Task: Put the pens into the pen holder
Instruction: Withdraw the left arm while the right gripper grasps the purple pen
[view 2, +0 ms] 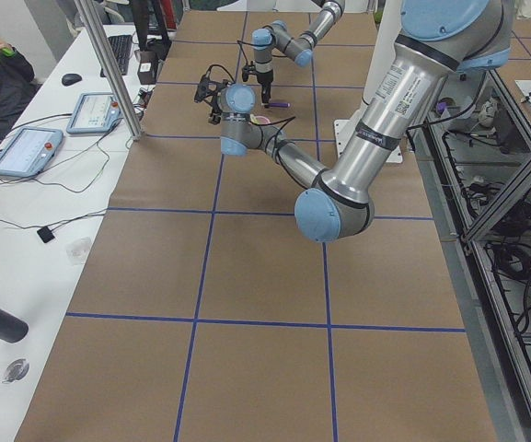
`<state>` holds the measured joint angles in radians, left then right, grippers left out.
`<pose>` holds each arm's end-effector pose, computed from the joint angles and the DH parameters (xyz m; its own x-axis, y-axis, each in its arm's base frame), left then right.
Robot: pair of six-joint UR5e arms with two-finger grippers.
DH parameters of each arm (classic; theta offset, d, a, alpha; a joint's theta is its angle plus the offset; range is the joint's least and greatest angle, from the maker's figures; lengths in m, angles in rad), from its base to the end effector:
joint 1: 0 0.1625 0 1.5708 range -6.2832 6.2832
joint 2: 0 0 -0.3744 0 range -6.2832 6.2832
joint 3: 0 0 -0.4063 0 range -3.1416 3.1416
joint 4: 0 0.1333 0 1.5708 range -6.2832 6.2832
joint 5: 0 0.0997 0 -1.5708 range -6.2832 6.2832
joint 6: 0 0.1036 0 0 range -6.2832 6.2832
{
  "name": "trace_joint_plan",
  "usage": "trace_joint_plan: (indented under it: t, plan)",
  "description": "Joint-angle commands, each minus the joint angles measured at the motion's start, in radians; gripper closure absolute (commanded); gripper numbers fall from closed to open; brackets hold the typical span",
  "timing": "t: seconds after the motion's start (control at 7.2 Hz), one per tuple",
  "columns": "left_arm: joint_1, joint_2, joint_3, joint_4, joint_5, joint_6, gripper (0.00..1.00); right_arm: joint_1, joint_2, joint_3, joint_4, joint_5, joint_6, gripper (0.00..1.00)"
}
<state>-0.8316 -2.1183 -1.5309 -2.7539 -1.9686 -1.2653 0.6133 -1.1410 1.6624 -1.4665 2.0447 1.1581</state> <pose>0.3575 -0.5305 0.1743 0.0501 0.3566 -0.9329 0.4269 0.8368 0.3428 -0.4764 -0.4405 0.3168 0.7249 0.0738 0.6848 -0.0031 0.9946 -0.1039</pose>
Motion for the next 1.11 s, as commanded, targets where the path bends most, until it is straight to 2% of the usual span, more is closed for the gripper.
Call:
trace_joint_plan:
  t: [0.0, 0.69, 0.83, 0.97]
  plan:
    - [-0.001, 0.006, 0.0, 0.0, -0.003, 0.0, 0.0, 0.0, -0.003, 0.0, 0.0, 0.003, 0.0, 0.32]
    - [0.0, 0.021, 0.003, -0.003, -0.003, 0.0, 0.0, 0.0, -0.009, -0.001, 0.002, 0.006, 0.0, 0.38]
    - [-0.001, 0.021, 0.003, -0.004, -0.003, 0.0, 0.0, -0.001, -0.009, 0.0, 0.002, 0.011, 0.0, 0.45]
    - [-0.001, 0.023, 0.003, -0.004, -0.004, 0.0, 0.0, -0.001, -0.009, 0.0, 0.002, 0.012, 0.0, 0.49]
